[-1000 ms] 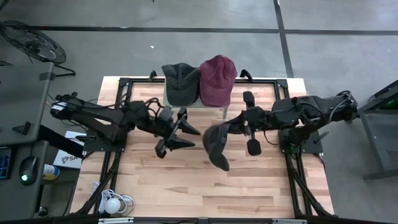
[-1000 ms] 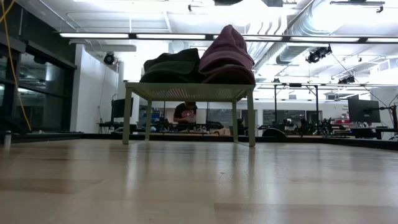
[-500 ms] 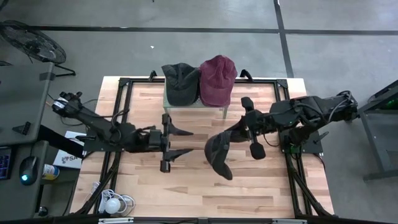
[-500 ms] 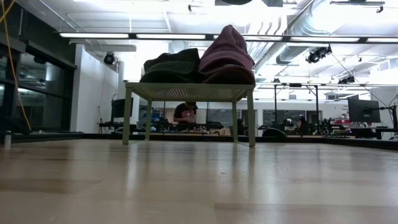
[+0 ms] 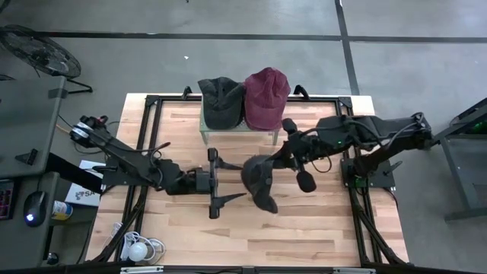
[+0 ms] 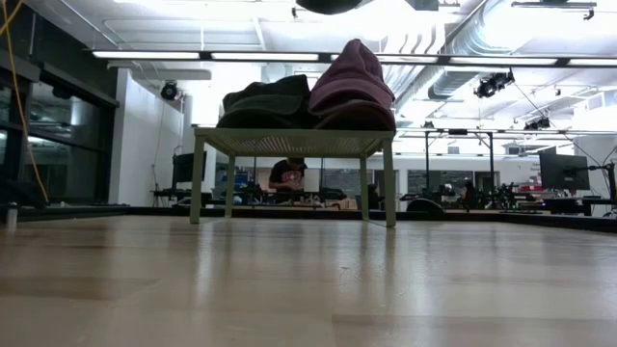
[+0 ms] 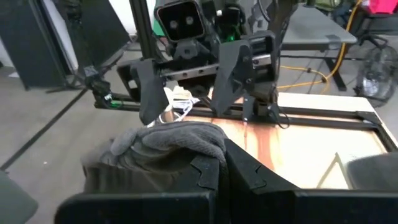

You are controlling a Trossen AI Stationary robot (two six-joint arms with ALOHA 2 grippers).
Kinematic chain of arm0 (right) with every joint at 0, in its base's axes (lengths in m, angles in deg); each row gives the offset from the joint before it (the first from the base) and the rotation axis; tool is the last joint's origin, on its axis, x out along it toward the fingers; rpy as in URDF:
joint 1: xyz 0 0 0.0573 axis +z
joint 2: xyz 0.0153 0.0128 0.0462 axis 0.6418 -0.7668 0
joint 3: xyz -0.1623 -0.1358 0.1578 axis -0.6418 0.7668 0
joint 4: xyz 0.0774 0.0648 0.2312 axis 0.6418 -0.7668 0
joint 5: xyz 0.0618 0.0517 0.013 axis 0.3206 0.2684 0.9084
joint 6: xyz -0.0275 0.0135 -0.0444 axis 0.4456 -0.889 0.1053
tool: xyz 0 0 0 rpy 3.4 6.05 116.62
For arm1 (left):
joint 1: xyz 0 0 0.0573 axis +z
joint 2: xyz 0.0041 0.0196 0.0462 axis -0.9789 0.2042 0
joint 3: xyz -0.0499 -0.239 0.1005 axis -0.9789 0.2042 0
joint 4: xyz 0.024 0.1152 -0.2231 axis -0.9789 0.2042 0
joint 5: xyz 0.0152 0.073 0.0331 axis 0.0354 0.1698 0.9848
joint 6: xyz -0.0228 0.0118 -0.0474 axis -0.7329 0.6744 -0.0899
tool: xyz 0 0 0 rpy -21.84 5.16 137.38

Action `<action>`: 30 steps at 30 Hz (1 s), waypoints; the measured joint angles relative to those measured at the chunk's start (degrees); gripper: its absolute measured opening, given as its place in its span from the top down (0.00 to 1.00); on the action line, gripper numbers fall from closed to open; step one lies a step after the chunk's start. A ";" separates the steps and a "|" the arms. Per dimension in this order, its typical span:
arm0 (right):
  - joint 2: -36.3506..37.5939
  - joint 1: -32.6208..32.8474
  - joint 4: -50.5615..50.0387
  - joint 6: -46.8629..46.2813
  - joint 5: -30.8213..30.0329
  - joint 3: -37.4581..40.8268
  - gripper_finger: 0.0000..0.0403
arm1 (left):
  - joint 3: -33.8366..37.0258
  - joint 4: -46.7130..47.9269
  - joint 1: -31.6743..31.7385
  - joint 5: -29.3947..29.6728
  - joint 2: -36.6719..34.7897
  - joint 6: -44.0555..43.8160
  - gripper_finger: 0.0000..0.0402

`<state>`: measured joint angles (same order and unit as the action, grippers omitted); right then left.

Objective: Pick & Place hat
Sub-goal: Stack the black cap on the red caps on the shelf

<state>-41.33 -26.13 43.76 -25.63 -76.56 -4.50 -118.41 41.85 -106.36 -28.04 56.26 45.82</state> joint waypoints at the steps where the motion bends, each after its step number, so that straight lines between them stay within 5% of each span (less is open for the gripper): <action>1: -0.29 -0.35 0.45 0.00 0.55 0.00 1.00 | -0.04 -1.16 0.00 0.75 0.30 0.81 0.23; 5: -1.79 -1.43 1.91 -0.11 2.97 0.00 1.00 | -0.05 -1.64 0.01 5.84 1.30 5.51 0.23; 22: -4.23 -4.57 8.62 0.12 4.33 0.00 1.00 | -0.05 1.13 1.35 0.01 1.24 2.36 0.23; 30: -6.75 -4.85 12.99 0.93 4.61 0.00 1.00 | -0.03 0.26 1.91 3.05 2.11 2.31 0.23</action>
<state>-48.08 -30.98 56.75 -24.70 -71.95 -4.50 -118.44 42.11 -104.44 -24.99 58.37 48.13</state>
